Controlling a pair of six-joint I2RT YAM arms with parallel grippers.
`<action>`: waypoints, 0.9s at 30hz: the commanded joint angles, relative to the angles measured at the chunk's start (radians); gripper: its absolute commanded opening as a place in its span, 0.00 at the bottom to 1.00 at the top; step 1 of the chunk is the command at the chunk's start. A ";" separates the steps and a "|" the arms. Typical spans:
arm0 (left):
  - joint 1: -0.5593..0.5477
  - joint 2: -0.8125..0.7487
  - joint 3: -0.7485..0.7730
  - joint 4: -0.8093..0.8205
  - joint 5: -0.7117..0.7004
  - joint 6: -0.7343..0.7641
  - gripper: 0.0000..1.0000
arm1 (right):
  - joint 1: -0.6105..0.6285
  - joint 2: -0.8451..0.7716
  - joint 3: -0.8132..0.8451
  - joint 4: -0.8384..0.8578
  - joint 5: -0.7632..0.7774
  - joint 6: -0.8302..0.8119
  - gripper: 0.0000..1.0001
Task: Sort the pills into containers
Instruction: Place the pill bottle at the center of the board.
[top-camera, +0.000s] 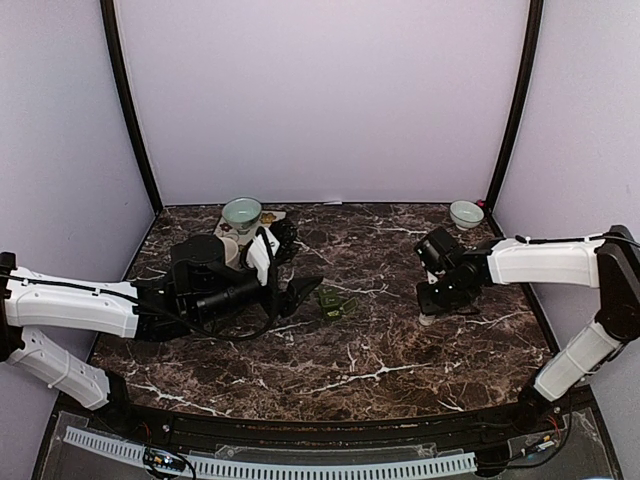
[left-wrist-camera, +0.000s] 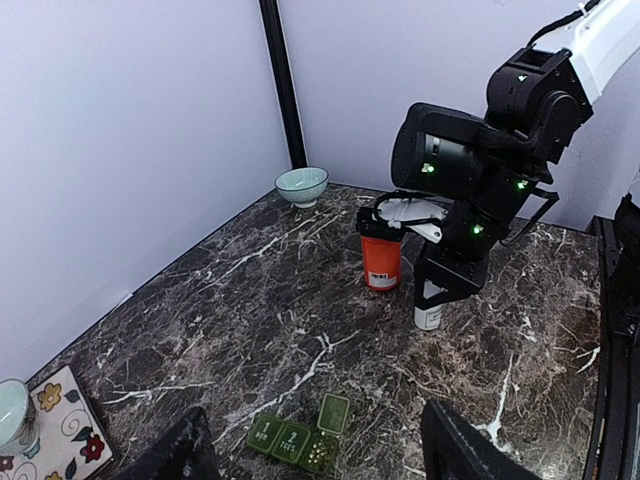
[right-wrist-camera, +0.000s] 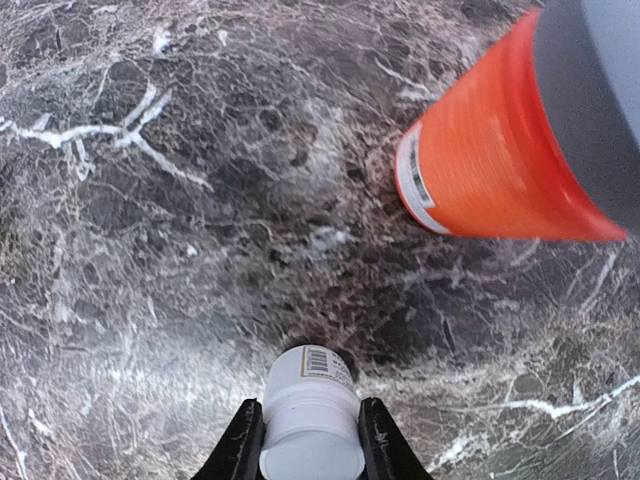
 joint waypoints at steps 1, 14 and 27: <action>0.008 -0.003 -0.010 0.025 0.010 -0.013 0.72 | -0.018 0.060 0.078 0.001 0.007 -0.023 0.14; 0.014 0.000 -0.009 0.030 0.020 -0.014 0.72 | -0.048 0.194 0.226 -0.013 0.000 -0.045 0.15; 0.019 0.011 -0.007 0.031 0.029 -0.018 0.72 | -0.075 0.272 0.318 -0.005 -0.016 -0.060 0.15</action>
